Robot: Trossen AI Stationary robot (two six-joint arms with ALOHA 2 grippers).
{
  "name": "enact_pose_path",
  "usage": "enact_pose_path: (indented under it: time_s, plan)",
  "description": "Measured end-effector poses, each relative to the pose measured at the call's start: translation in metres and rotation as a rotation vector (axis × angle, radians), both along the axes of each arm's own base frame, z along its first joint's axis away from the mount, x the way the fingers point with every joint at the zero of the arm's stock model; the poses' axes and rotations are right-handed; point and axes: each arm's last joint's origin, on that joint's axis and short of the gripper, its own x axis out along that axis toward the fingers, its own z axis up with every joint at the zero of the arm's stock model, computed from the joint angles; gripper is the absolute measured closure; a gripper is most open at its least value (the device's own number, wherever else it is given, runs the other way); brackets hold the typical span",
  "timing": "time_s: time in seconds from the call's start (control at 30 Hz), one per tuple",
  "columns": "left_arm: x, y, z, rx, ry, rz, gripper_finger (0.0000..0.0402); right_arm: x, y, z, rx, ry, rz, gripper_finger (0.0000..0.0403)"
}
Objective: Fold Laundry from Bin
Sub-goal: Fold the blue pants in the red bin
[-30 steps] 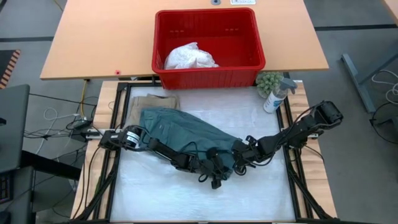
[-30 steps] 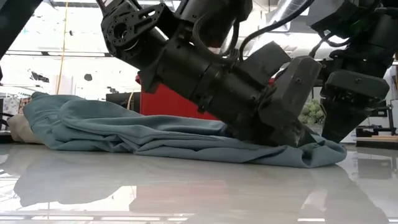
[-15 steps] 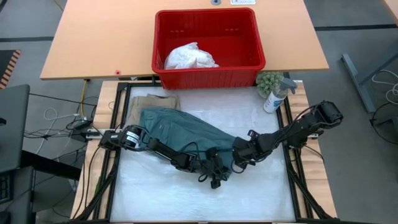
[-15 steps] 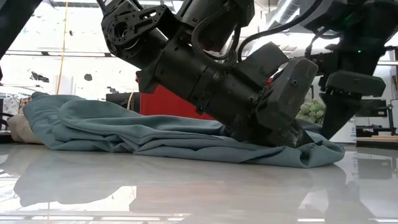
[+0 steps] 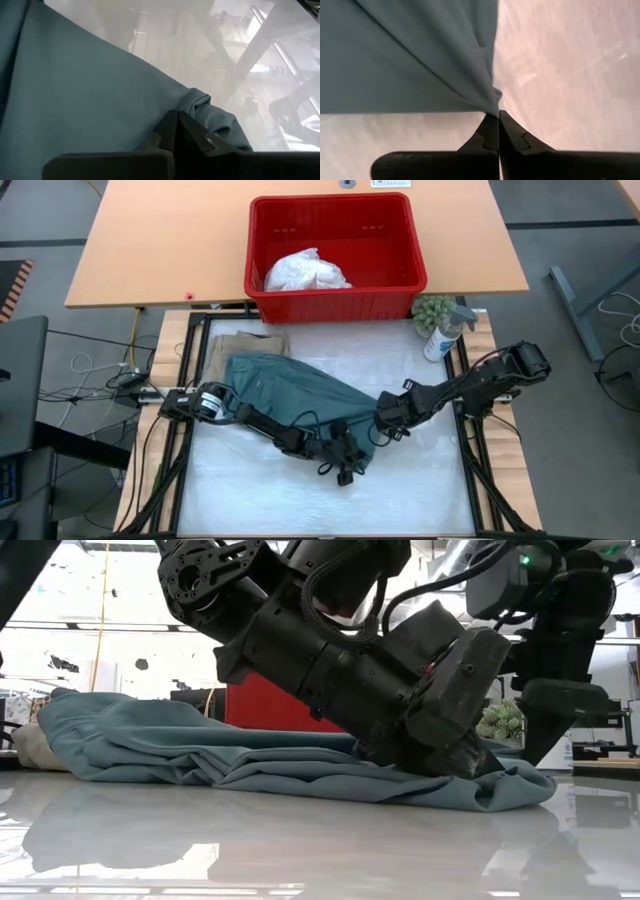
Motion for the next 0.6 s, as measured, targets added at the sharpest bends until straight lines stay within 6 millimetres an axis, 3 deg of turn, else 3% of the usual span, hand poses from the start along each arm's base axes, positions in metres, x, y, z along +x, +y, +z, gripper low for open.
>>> enact_pose_path:
  time_s: [0.33,0.6]
  plan:
    - [-0.001,-0.002,-0.001,-0.011,0.005,0.005,0.0401,0.000,-0.007,0.003,-0.006,0.029,0.075,0.0373]
    - [-0.002,-0.004,-0.001,-0.048,0.004,0.020,0.0401,-0.008,-0.019,0.029,-0.016,-0.045,0.168,0.0359]
